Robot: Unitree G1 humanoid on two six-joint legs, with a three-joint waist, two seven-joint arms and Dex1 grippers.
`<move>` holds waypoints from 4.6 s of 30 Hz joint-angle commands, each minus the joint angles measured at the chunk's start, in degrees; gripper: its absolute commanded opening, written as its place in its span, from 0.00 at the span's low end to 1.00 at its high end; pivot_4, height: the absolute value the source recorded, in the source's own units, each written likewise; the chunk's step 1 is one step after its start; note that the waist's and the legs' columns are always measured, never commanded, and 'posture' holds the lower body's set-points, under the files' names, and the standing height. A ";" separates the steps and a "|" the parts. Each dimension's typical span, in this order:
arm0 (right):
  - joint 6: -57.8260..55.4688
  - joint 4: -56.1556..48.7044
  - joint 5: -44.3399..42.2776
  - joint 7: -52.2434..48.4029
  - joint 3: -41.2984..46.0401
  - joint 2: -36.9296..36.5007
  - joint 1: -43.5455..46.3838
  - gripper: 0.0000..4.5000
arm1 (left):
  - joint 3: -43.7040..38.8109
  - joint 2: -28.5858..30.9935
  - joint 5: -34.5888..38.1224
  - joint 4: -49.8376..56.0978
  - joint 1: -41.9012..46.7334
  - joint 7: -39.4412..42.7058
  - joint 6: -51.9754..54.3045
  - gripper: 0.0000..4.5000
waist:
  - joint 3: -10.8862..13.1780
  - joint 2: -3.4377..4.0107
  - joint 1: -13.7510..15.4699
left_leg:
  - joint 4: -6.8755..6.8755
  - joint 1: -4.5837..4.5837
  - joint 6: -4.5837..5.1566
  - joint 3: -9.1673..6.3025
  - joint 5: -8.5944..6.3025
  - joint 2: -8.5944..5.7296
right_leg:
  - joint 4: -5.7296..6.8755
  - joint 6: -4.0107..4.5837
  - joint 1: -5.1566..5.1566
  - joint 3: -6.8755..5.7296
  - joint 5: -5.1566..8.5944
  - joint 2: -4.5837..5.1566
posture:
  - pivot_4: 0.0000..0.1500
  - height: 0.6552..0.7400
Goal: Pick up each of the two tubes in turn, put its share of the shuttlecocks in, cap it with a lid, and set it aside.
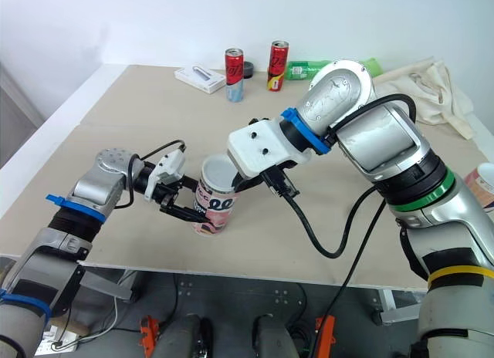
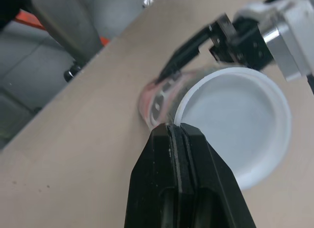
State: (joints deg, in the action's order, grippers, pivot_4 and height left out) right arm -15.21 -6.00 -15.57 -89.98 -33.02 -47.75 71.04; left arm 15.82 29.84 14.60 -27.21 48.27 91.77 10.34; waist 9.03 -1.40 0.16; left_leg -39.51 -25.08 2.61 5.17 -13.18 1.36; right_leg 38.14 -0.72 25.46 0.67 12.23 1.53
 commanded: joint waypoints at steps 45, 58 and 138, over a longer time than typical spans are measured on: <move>10.15 5.00 6.46 -2.52 -10.90 -0.68 12.59 0.02 | -3.54 -4.46 0.81 2.66 -1.38 -2.85 -2.14 0.68 | 0.00 0.00 0.15 | -0.01 -0.02 -0.02 -0.01 0.01 -0.06 | -0.01 0.11 -0.02 -0.48 -0.05 0.38 | 1.00 1.00; 11.71 5.04 7.21 -2.52 -10.49 -1.41 14.01 0.02 | -4.52 -7.30 1.51 6.91 -5.72 -5.56 -2.92 0.68 | 0.00 0.00 0.19 | -0.01 -0.02 -0.02 -0.02 0.01 -0.09 | -0.02 0.12 -0.04 -0.49 -0.04 0.54 | 1.00 1.00; 2.83 0.57 -1.91 -2.52 0.03 -9.45 10.48 0.67 | -1.87 -8.80 -1.72 2.12 -7.52 -6.47 -7.52 0.68 | 0.00 0.00 0.19 | 0.08 0.02 -0.03 -0.11 0.01 -0.06 | -0.04 0.30 -0.07 -0.73 0.07 0.66 | 1.00 1.00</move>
State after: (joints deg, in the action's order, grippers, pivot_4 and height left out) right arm -9.88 -4.34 -15.66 -90.70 -36.05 -56.91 80.73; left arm 12.99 21.06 14.33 -23.98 40.43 85.68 3.60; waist 9.03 -1.40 0.35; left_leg -39.43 -25.05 2.58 5.06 -13.17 1.30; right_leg 38.11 -0.42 25.38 -0.07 12.29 2.19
